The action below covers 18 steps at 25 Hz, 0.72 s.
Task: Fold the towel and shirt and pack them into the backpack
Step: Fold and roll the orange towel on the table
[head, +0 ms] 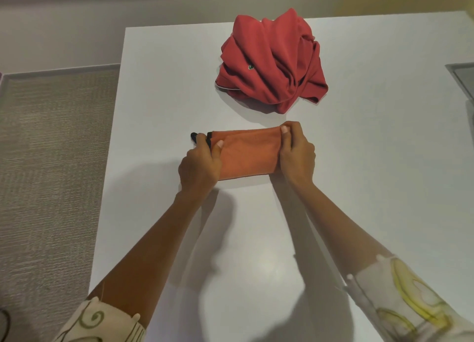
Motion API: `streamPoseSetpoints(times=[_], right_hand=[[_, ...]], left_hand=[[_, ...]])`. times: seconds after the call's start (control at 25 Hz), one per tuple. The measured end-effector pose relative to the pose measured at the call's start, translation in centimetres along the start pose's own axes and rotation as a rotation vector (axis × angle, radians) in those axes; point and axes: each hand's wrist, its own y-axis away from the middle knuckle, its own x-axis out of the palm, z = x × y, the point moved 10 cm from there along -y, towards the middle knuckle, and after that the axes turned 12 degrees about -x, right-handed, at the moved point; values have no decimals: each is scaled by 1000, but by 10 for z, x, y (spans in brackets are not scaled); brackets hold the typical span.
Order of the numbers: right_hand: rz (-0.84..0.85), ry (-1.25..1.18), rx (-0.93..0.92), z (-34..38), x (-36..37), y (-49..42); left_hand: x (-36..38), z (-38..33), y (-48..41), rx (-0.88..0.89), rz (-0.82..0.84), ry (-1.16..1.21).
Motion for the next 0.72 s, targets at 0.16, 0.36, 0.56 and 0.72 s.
streamPoseSetpoints(times=[0.16,0.36,0.56,0.72], right_hand=[[-15,168,136,-13,5,0],[7,290,195,-18,7,-6],[21,362,165,-15,1,-10],[-173,297,-103,25,-10,4]], left_hand=[[8,-15,-10,11,-88,-354],[6,-13,-24,-8,-107,-443],[-12,-27,-18,35,-268,-371],[-5,-74,45,676,-400,-137]])
